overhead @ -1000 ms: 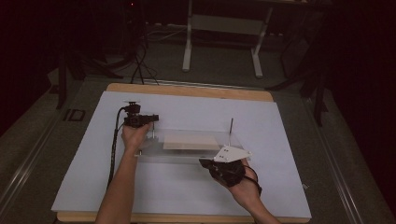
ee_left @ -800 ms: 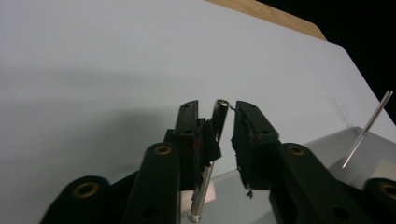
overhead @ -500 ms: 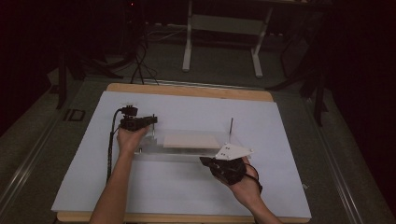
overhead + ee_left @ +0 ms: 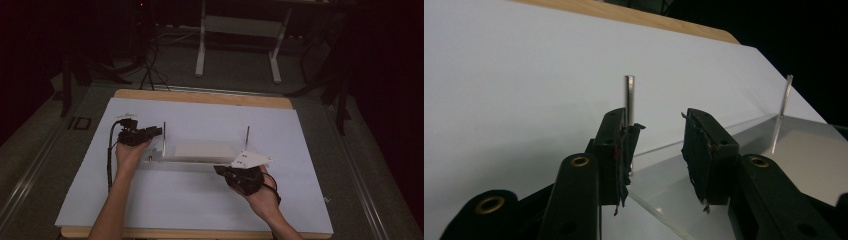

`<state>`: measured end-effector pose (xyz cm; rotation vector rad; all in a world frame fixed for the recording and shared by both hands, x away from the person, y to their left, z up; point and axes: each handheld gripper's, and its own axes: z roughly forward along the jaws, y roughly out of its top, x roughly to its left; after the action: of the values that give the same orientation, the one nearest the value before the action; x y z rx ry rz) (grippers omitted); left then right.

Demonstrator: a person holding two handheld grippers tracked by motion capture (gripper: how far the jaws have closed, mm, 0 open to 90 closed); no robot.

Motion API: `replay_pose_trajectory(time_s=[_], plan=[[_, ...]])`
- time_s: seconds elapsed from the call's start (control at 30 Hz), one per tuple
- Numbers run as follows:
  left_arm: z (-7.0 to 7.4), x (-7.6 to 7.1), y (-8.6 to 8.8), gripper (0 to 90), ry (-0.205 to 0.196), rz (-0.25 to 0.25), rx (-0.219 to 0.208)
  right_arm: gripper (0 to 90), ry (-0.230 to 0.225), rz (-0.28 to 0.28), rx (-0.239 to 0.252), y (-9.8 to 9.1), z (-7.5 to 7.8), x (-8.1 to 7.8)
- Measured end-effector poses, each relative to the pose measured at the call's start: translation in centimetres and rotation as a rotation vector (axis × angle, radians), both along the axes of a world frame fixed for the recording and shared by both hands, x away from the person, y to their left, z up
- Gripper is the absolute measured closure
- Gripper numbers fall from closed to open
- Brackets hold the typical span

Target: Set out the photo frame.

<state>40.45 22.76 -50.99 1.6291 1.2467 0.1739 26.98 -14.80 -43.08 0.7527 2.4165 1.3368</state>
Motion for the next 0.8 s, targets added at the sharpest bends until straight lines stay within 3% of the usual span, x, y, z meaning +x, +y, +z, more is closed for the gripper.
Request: replay_pose_trajectory(time_s=[0.07,0.27,0.57,0.8], plan=[[0.3,-0.5,-0.1,60.1,-0.015,-0.006,0.022,90.0,0.002,0.0,0.0,0.0,0.0,0.0],[0.8,-2.0,0.0,59.0,-0.043,-0.021,0.037,90.0,0.002,0.0,0.003,0.0,0.1,0.1],[1.5,-4.1,0.4,57.6,-0.097,-0.049,0.031,90.0,0.001,-0.006,0.007,0.0,0.3,0.3],[1.6,-5.3,0.8,57.6,-0.12,-0.054,0.075,90.0,0.001,-0.008,0.009,0.0,0.5,0.5]])
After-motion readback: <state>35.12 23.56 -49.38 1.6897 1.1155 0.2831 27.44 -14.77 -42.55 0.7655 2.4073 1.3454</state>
